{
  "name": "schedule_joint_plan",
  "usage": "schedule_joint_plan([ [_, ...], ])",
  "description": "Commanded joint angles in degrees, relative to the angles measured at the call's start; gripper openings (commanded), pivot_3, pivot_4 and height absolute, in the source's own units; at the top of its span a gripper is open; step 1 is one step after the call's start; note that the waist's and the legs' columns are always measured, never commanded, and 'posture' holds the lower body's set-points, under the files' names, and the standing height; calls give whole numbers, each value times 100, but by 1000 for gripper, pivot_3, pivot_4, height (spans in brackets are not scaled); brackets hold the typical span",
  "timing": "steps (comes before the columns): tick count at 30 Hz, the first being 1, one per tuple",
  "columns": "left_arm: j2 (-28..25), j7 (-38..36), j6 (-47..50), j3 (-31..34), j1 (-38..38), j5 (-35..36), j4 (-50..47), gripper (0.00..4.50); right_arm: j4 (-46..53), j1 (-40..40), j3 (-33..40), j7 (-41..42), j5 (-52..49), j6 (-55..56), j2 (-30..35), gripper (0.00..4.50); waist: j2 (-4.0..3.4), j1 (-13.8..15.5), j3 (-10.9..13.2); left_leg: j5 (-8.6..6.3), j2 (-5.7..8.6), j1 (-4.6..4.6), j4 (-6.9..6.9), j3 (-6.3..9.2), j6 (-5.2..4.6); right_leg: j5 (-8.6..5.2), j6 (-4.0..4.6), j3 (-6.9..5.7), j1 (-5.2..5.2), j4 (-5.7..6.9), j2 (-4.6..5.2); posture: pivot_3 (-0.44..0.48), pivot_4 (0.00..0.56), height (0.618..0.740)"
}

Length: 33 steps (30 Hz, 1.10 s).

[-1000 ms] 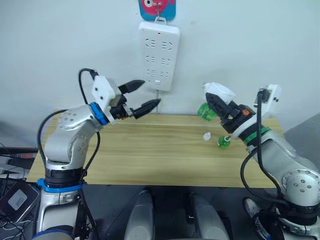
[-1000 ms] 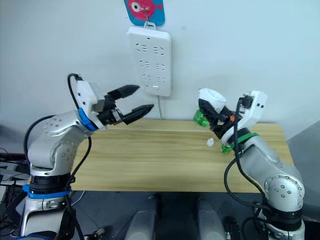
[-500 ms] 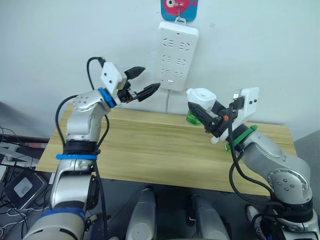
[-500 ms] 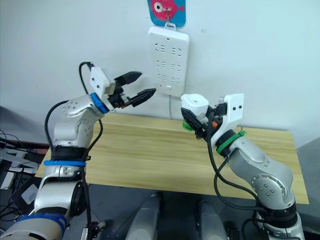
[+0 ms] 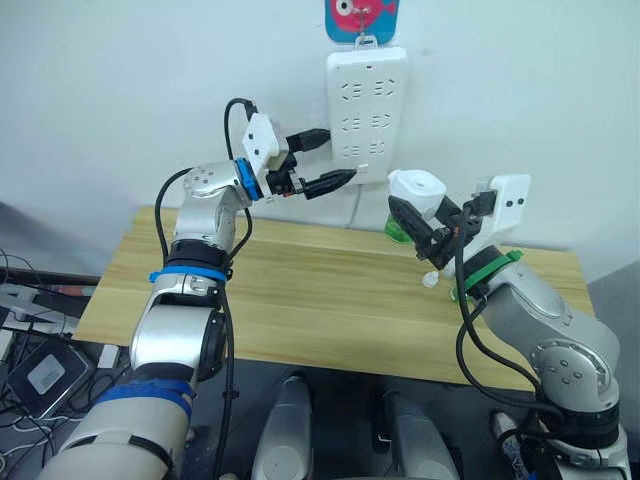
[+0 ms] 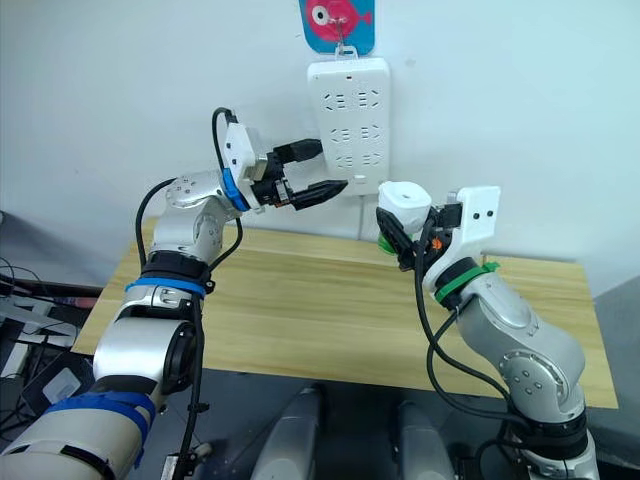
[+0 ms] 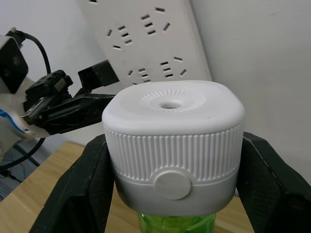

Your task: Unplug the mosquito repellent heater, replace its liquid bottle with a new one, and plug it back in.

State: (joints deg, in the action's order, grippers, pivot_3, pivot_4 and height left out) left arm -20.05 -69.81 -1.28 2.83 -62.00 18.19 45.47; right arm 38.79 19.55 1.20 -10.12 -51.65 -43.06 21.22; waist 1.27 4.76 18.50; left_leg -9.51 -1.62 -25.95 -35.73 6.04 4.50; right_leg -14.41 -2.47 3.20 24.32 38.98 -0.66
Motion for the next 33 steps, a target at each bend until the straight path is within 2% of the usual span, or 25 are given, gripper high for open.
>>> schedule_joint_plan([
  [1,85,-103,250,128,-322,206,-66,4500,408,3,189,-6,41,60,-26,3056,0,-51,0,0,-1,0,0,2,0,0,0,-3,0,0,0,175,250,740],
  [5,127,-10,531,277,-467,259,154,3618,449,25,114,92,103,-35,47,3056,0,-144,0,0,-1,0,0,6,0,0,-1,-8,0,2,-1,167,251,740],
  [11,180,-76,842,377,-549,320,278,1716,440,231,20,2,128,-108,-123,3056,0,-257,0,0,-2,0,0,11,0,0,0,-14,0,4,-1,157,253,740],
  [13,167,-110,1065,406,-566,375,272,1322,446,345,-5,-45,145,-185,-154,3056,0,-278,0,0,-1,-1,0,13,0,0,0,-16,-2,5,-1,154,252,740],
  [16,97,-298,1532,359,-551,395,238,1325,411,654,-128,-199,228,-397,-246,3056,0,-308,0,1,-1,-1,-6,21,0,-1,-1,-25,-7,5,0,152,252,740],
  [22,99,-321,1706,389,-554,395,194,1325,289,1059,-356,-363,453,-663,-536,3056,-1,-321,-1,3,-2,0,-10,37,0,-1,0,-44,-15,8,1,148,250,740],
  [33,75,-408,1754,393,-567,373,179,1325,28,1144,-362,-313,1026,-831,-718,3056,-2,-327,-2,6,-1,0,-9,39,0,0,2,-50,-15,11,5,156,245,740],
])
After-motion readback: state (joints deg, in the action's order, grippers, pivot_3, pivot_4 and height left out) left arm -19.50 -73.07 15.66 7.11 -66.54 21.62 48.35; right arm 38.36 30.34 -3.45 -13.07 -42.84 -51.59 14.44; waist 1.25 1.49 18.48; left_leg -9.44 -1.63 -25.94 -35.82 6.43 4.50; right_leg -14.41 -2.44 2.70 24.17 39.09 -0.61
